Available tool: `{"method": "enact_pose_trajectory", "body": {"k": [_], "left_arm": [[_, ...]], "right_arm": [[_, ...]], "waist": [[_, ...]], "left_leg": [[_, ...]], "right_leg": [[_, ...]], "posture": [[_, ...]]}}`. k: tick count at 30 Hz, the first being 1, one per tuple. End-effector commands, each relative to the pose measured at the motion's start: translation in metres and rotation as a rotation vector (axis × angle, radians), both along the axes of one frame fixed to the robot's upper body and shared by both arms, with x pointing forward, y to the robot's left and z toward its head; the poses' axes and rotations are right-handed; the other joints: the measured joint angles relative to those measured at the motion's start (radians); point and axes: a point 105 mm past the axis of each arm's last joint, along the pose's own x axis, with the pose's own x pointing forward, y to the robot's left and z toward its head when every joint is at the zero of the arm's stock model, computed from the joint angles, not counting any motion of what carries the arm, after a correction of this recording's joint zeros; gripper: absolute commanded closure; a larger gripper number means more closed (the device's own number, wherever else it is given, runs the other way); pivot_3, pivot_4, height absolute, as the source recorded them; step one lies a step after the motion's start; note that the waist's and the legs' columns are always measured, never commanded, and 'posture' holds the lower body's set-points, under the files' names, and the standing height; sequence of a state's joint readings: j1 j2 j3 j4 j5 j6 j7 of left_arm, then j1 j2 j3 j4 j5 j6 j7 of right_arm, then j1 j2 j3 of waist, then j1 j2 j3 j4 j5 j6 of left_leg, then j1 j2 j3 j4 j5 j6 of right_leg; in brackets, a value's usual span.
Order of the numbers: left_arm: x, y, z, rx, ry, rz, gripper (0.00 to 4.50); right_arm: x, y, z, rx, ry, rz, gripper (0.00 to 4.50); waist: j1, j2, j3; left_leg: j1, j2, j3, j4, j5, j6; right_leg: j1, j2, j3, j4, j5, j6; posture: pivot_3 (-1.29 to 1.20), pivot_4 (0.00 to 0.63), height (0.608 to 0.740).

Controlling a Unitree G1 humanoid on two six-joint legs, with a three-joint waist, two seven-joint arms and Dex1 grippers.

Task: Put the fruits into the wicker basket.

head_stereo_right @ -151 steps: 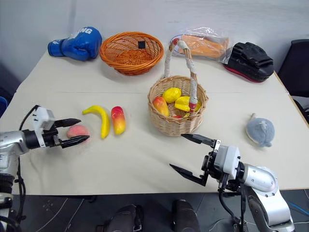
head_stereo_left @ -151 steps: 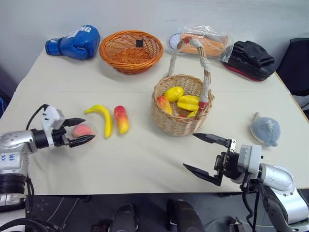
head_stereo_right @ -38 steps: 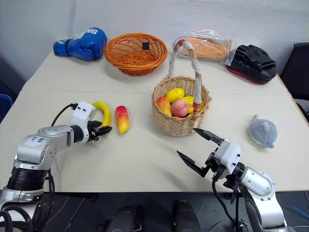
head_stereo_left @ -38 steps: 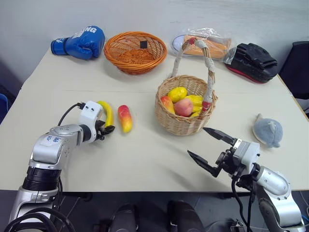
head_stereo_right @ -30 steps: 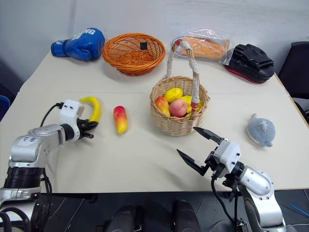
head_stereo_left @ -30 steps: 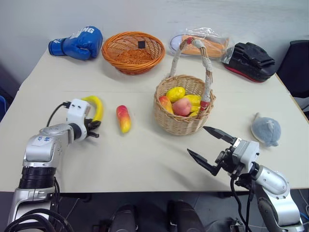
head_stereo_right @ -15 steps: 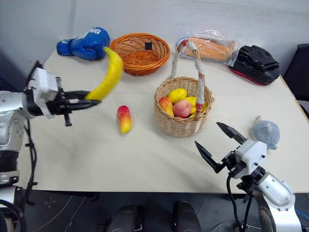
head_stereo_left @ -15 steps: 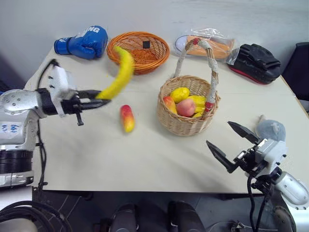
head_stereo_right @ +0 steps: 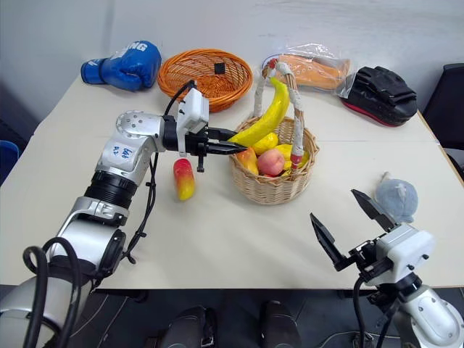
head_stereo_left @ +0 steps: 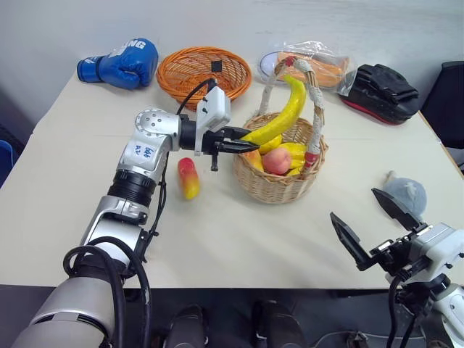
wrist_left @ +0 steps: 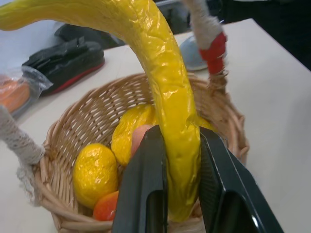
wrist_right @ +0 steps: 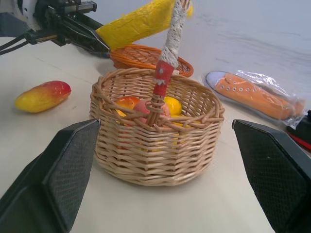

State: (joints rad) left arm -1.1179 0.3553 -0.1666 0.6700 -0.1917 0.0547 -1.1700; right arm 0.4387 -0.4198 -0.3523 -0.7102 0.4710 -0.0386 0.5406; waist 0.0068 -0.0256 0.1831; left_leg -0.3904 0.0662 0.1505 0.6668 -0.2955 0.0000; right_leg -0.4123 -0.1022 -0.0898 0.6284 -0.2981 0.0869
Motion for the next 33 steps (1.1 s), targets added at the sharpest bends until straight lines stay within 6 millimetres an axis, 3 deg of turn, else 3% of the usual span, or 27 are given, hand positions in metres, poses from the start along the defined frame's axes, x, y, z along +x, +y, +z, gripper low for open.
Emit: {"method": "enact_pose_trajectory", "body": {"k": [1, 5, 10, 12, 14, 18, 20, 23, 28, 30, 33], "left_arm": [[0.003, -0.010, 0.008, -0.035, 0.002, 0.021, 3.02], [0.013, -0.003, 0.014, -0.087, -0.013, 0.098, 1.76], [0.008, 0.040, 0.027, -0.190, -0.012, 0.134, 0.17], [0.007, 0.077, 0.026, -0.227, -0.011, 0.225, 0.03], [0.008, 0.136, 0.021, -0.283, -0.028, 0.441, 0.03], [-0.027, 0.245, -0.015, -0.278, -0.018, 0.794, 0.03], [-0.049, 0.279, -0.029, -0.248, -0.012, 0.915, 0.03], [-0.087, 0.313, -0.042, -0.226, 0.015, 1.023, 0.03], [-0.132, 0.340, -0.074, -0.162, 0.162, 1.132, 0.03], [-0.140, 0.335, -0.079, -0.151, 0.210, 1.135, 0.03], [-0.140, 0.304, -0.078, -0.152, 0.286, 1.037, 0.03]], "right_arm": [[-0.003, 0.007, 0.012, -0.002, -0.054, 0.004, 0.00], [0.002, 0.010, 0.012, 0.001, -0.051, 0.030, 0.00], [0.010, 0.017, 0.013, -0.012, -0.056, 0.100, 0.00], [0.015, 0.021, 0.016, -0.018, -0.069, 0.141, 0.00], [0.018, 0.027, 0.017, -0.038, -0.077, 0.194, 0.00], [0.023, 0.042, 0.015, -0.072, -0.090, 0.290, 0.00], [0.026, 0.049, 0.014, -0.091, -0.095, 0.346, 0.00], [0.034, 0.058, 0.018, -0.092, -0.116, 0.419, 0.00], [0.041, 0.072, 0.021, -0.130, -0.126, 0.547, 0.00], [0.042, 0.076, 0.023, -0.136, -0.137, 0.577, 0.00], [0.045, 0.076, 0.021, -0.128, -0.124, 0.582, 0.00]], "waist": [[-0.001, 0.000, 0.000], [-0.004, 0.000, 0.000], [-0.014, 0.000, 0.000], [-0.020, 0.000, 0.000], [-0.034, 0.000, 0.000], [-0.045, 0.000, 0.000], [-0.041, 0.000, 0.000], [-0.028, -0.004, 0.001], [-0.009, -0.003, 0.001], [-0.007, -0.003, 0.001], [-0.006, -0.004, 0.001]], "left_leg": [[0.000, 0.000, -0.001, 0.000, 0.000, 0.000], [0.000, 0.000, -0.003, 0.000, 0.000, 0.000], [0.000, 0.001, -0.002, -0.001, 0.000, 0.000], [0.001, 0.001, -0.002, -0.001, 0.000, 0.000], [0.002, 0.002, -0.002, -0.002, 0.001, -0.001], [0.005, 0.003, -0.003, -0.004, 0.000, -0.002], [0.004, 0.003, -0.003, -0.003, -0.001, -0.003], [0.003, 0.006, -0.004, -0.001, -0.002, 0.000], [0.004, 0.002, -0.004, -0.001, -0.007, 0.006], [0.004, 0.001, -0.004, -0.001, -0.007, 0.007], [0.004, 0.001, -0.006, -0.002, -0.008, 0.006]], "right_leg": [[0.000, 0.000, 0.000, 0.000, 0.000, 0.000], [0.000, 0.000, 0.000, 0.000, 0.000, 0.000], [-0.001, 0.001, 0.001, 0.001, 0.000, 0.000], [-0.001, 0.002, 0.002, 0.001, 0.000, 0.000], [-0.001, 0.002, 0.003, 0.001, 0.000, 0.000], [-0.002, 0.004, 0.006, 0.007, -0.001, -0.002], [-0.002, 0.003, 0.007, 0.008, -0.001, -0.002], [-0.002, 0.001, 0.006, 0.005, -0.001, -0.002], [-0.001, -0.009, 0.003, 0.004, -0.001, -0.002], [-0.001, -0.012, 0.002, 0.004, -0.001, -0.002], [-0.001, -0.014, 0.001, 0.003, -0.001, -0.002]], "posture": [[0.00, 0.150, 0.740], [0.00, 0.150, 0.740], [0.00, 0.150, 0.740], [0.00, 0.150, 0.740], [0.00, 0.150, 0.740], [0.00, 0.150, 0.740], [0.00, 0.150, 0.740], [0.00, 0.150, 0.740], [0.00, 0.150, 0.740], [0.00, 0.150, 0.740], [0.00, 0.150, 0.740]]}}
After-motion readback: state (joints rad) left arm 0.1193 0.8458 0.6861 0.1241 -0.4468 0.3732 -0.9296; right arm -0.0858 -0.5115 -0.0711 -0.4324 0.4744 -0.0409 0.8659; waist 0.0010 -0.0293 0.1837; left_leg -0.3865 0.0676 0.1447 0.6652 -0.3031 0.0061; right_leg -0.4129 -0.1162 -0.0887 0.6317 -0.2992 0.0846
